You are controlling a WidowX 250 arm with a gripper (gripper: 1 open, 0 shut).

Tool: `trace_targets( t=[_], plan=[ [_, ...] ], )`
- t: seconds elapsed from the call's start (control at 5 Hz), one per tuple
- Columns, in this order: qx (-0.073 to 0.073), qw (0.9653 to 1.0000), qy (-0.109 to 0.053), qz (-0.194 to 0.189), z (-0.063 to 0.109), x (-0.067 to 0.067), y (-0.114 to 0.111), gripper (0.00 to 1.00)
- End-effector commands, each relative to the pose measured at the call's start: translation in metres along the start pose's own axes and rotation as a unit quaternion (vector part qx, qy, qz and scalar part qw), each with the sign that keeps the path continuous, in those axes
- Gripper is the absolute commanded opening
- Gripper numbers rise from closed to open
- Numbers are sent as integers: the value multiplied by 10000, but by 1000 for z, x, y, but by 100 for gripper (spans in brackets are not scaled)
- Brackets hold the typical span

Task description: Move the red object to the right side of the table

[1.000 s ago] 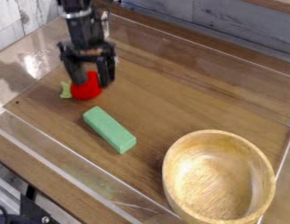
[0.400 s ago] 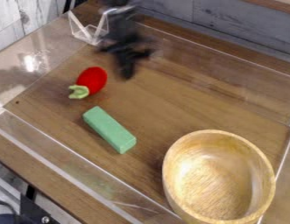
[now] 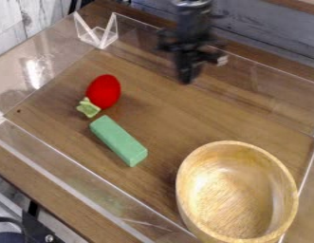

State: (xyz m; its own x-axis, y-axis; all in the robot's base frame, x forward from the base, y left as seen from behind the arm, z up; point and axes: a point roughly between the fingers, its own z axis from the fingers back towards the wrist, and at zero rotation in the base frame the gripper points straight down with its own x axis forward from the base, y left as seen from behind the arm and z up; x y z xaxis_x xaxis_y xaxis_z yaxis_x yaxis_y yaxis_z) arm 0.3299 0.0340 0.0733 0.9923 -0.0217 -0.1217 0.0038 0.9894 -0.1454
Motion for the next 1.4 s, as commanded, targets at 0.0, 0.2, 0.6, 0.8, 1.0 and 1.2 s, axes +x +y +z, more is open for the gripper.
trace_targets(
  t=[0.0,0.2,0.6,0.8,1.0,1.2],
  plan=[
    [182,9987,-431,-191,21,-20,29,100],
    [370,9979,-461,-254,17,-37,58,100],
    [539,9961,-379,-589,3,-39,59,100],
    [552,9963,-330,-566,-14,-48,61,100],
    [529,9971,-325,-447,-18,-47,65,0],
    [524,9974,-356,-345,-20,-52,63,0]
  ],
)
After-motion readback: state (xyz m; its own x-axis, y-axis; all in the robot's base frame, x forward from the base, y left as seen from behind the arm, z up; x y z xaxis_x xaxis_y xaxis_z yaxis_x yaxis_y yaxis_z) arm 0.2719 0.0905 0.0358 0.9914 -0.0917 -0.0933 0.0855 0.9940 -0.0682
